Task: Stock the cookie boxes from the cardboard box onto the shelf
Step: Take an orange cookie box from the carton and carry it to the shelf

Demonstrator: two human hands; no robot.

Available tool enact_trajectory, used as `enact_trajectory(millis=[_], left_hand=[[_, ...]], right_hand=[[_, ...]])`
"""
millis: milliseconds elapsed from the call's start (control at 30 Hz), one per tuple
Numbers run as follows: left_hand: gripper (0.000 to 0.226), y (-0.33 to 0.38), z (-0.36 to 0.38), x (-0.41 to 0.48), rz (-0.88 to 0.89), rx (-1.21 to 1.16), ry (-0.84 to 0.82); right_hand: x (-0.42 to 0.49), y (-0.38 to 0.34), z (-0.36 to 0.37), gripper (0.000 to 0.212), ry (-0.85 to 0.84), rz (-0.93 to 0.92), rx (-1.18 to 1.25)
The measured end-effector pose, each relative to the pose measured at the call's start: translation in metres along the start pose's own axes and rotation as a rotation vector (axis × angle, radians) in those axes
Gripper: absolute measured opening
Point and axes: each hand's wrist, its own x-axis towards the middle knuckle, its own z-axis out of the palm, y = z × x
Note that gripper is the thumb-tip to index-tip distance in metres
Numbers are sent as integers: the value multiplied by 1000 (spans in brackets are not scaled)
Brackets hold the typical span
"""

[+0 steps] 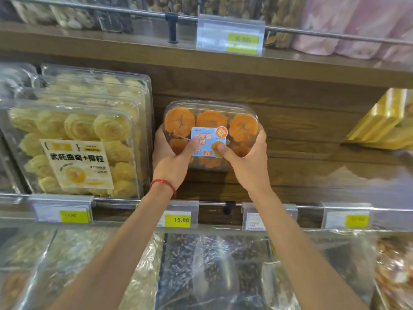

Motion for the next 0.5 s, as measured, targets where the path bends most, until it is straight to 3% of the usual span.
enact_trajectory(millis=[100, 333, 400, 500], left_hand=[[77, 1, -3, -4, -23, 11, 43], [86, 4, 3, -10, -74, 37, 105], [91, 8, 8, -14, -98, 31, 137], [97, 13, 14, -20, -110, 26, 164]], right_hand=[[-1, -3, 0, 83, 1, 11, -26], [-10, -5, 1, 72, 26, 30, -29], [-12, -4, 2, 76, 21, 63, -35], [-18, -3, 6, 104, 30, 111, -58]])
